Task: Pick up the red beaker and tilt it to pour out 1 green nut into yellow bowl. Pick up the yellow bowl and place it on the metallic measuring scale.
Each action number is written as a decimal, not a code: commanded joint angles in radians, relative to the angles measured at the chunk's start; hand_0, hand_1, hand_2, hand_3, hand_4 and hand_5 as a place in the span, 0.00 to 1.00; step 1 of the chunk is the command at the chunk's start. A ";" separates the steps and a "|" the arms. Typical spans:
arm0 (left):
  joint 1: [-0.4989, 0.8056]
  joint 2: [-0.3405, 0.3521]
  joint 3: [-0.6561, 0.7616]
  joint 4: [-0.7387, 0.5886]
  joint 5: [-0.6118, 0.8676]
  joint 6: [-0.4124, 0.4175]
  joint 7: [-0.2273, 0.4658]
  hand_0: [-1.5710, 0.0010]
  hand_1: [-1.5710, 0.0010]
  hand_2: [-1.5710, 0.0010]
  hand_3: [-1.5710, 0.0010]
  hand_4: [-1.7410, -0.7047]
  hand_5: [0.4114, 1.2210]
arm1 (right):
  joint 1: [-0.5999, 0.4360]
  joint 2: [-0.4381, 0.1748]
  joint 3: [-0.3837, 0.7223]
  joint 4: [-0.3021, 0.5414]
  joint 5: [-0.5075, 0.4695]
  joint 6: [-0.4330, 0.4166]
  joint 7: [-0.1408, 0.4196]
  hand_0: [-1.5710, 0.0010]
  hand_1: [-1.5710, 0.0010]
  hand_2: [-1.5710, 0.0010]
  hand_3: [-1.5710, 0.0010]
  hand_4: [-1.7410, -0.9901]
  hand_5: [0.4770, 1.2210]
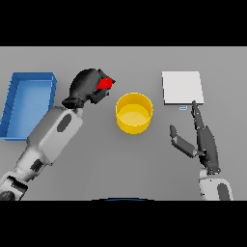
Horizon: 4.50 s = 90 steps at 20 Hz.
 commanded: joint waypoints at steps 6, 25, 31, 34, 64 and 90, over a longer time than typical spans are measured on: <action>-0.117 0.059 -0.177 0.041 -0.172 -0.070 0.021 0.00 0.00 0.00 0.00 0.00 0.96 | 0.013 -0.002 0.000 -0.007 0.001 -0.001 -0.007 1.00 1.00 1.00 1.00 0.62 0.31; -0.454 0.052 -0.647 0.226 -0.467 -0.355 -0.162 0.00 0.00 0.00 0.01 0.00 1.00 | 0.019 0.036 -0.015 -0.001 -0.042 -0.011 -0.027 1.00 1.00 1.00 1.00 0.61 0.19; -0.543 0.022 -0.750 0.306 -0.529 -0.376 -0.208 0.00 0.00 0.00 0.00 0.00 1.00 | 0.019 0.038 -0.002 0.017 0.011 -0.041 -0.016 1.00 1.00 1.00 1.00 0.65 0.14; -0.588 0.005 -0.799 0.326 -0.551 -0.390 -0.246 0.00 0.00 0.00 0.00 0.01 1.00 | 0.012 0.034 -0.010 0.021 0.013 -0.048 -0.019 1.00 1.00 1.00 1.00 0.70 0.15; -0.668 0.401 -0.159 0.680 0.228 -0.056 -0.079 0.00 0.00 0.00 0.10 0.00 1.00 | -0.025 0.010 -0.021 0.061 -0.034 -0.003 -0.094 1.00 1.00 1.00 1.00 0.69 0.15; 0.141 0.639 -0.215 -0.116 0.676 0.378 0.361 0.07 0.25 0.24 0.28 0.49 0.48 | -0.016 -0.009 -0.001 0.063 -0.001 0.001 -0.097 1.00 1.00 1.00 1.00 0.74 0.25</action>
